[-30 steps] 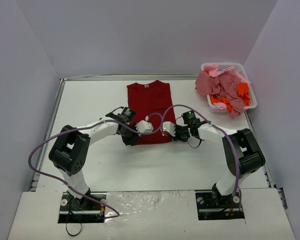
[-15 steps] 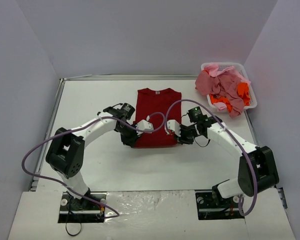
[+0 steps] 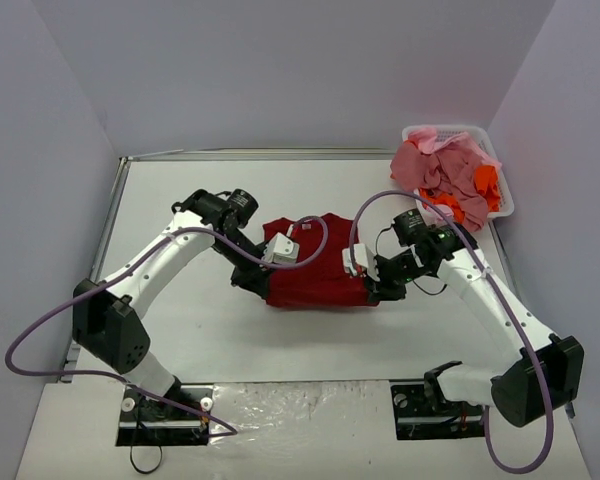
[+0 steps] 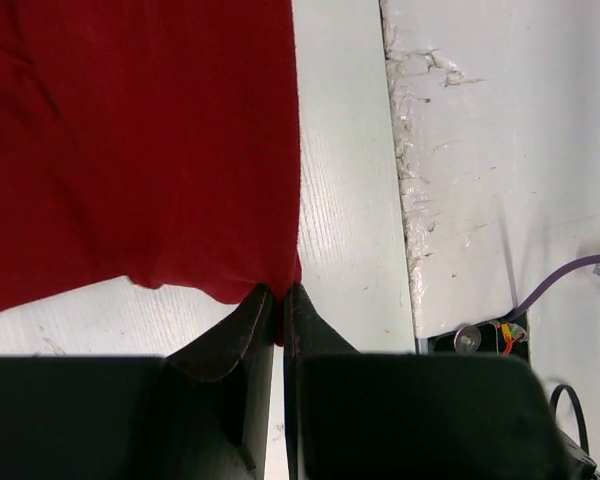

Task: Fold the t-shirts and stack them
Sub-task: Grab one side of the 2/3 rectangular tshirt with both arms, then fold the long partially folded tshirt into a neat square

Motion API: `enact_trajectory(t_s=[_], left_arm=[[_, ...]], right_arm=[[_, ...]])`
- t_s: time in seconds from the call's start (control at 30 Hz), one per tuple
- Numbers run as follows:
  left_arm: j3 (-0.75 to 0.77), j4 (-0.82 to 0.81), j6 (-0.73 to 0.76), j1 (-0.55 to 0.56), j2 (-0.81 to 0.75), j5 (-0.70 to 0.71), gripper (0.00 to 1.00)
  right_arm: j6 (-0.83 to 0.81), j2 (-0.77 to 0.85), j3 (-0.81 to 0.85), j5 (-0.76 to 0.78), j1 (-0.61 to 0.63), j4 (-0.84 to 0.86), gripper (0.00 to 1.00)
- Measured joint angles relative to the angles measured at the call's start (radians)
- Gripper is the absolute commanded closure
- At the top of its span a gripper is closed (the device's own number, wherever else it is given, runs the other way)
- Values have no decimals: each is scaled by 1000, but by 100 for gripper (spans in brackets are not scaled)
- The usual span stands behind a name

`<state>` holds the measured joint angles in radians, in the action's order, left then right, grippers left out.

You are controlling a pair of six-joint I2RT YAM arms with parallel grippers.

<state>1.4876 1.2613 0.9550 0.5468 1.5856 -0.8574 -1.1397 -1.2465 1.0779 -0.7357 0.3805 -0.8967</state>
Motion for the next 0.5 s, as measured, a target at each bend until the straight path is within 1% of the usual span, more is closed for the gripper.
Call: enact_trajectory(t_s=[0.2, 0.37, 0.5], left_arm=[[17, 34, 74, 0, -10, -18, 98], [17, 43, 90, 0, -12, -16, 98], [17, 44, 87, -1, -13, -10, 98]], right_arm=[[-63, 6, 107, -58, 0, -158, 100], [-94, -2, 129, -77, 0, -201, 100], [-110, -42, 135, -77, 0, -206, 100]])
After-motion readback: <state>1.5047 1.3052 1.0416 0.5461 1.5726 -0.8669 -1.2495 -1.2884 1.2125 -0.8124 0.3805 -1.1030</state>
